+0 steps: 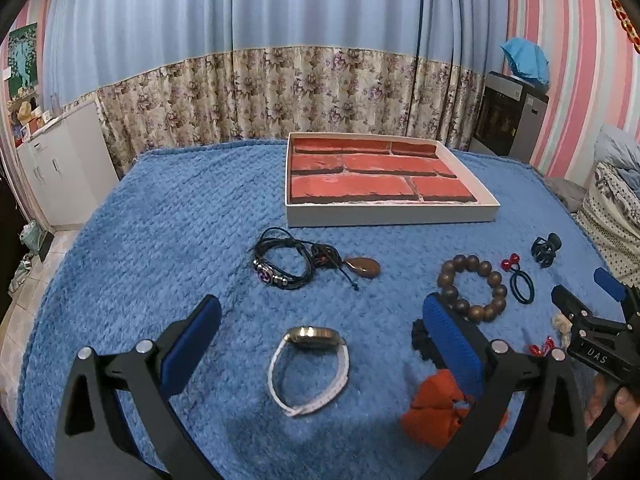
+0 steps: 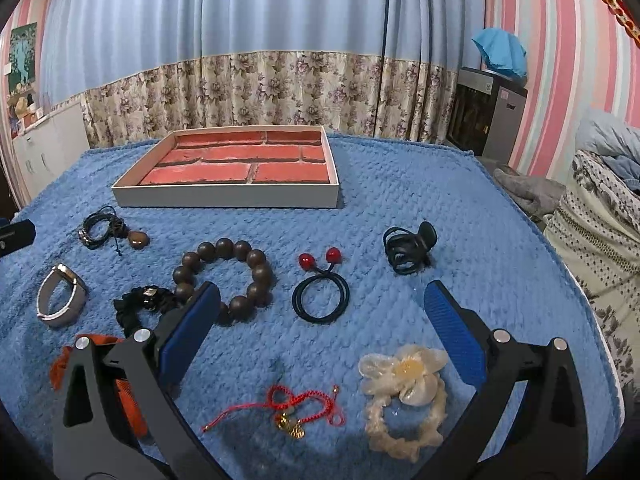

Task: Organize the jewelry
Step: 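Move left tool to black leather bracelet while right tool approaches wooden bead bracelet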

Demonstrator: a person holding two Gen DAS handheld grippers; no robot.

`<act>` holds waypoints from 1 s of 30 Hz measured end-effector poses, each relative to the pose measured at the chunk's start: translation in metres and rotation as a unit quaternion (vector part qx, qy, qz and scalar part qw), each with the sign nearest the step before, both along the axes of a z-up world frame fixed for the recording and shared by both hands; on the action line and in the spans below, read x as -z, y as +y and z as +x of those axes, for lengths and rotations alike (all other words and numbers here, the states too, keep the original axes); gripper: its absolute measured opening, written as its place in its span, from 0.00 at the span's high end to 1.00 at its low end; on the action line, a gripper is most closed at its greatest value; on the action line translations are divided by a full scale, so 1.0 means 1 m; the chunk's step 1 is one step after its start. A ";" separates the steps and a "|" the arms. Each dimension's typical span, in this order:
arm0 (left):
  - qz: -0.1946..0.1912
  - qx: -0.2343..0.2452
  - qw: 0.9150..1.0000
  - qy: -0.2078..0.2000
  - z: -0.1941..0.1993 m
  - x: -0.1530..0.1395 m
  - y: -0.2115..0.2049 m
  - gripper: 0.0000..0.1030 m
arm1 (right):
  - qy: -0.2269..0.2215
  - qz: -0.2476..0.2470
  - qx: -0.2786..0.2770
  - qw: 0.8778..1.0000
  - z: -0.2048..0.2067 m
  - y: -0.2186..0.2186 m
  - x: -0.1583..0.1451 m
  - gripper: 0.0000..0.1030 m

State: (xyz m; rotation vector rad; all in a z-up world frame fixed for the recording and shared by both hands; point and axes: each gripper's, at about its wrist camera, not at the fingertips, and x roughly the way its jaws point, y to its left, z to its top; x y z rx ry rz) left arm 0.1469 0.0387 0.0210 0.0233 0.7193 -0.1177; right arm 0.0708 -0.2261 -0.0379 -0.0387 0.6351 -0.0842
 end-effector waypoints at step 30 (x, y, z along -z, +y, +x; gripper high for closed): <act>0.012 -0.007 0.997 0.076 0.098 0.031 0.025 0.23 | 0.064 0.001 -0.023 0.998 0.089 0.022 0.018 0.22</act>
